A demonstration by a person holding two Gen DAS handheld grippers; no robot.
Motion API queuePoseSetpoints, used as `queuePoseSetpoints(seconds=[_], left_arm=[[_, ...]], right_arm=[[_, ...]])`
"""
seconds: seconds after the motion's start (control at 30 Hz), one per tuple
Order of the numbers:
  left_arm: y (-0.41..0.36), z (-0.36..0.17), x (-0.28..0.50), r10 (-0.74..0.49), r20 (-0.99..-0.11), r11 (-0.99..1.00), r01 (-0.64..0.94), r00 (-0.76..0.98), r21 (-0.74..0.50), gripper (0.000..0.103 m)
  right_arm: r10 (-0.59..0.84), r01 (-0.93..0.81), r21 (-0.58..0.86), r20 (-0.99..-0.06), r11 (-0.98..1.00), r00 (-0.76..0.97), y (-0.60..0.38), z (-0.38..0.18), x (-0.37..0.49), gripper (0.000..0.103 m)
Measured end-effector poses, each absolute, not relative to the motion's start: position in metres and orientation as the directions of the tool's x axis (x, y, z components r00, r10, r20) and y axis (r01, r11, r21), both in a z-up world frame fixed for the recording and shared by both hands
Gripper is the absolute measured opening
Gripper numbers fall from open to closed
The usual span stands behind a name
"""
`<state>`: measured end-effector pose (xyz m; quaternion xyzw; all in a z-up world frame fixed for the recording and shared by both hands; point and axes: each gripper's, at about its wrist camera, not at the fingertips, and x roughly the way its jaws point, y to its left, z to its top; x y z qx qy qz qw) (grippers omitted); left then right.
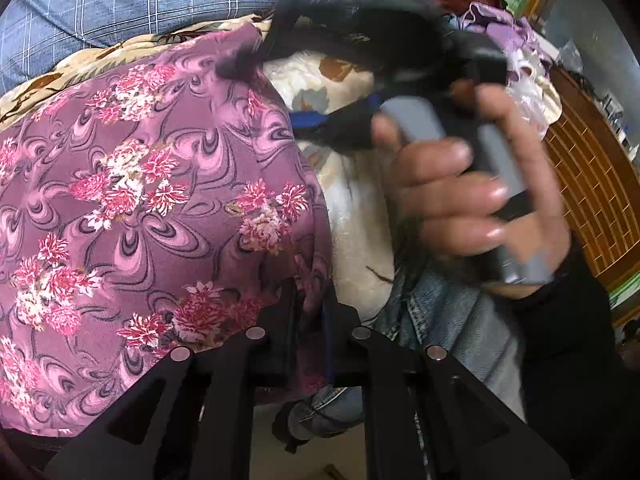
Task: Fold small clothes
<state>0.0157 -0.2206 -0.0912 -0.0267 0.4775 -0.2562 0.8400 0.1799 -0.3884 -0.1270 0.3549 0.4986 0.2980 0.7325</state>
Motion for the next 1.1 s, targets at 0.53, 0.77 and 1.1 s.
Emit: queuePoseSetpoints(seconds=[0.53,0.77,1.1], left_arm=[[-0.044,-0.028,0.009,-0.662,-0.518,0.720,0.268,0.542,-0.640,0.008],[0.089,-0.057,-0.015,-0.516,-0.508,0.700,-0.003,0.690,-0.714,0.008],[0.136,-0.115,-0.007,-0.380,-0.672,0.712,-0.263,0.636,-0.651,0.009]], right_arm=[[0.616,-0.306,0.535,-0.693,0.788,0.375,-0.278,0.004,0.142,0.011],[0.630,-0.525,0.441,-0.732,0.728,0.259,-0.100,0.027,0.143,0.011],[0.519,-0.565,0.373,-0.847,0.735,0.115,0.045,-0.075,0.167,0.012]])
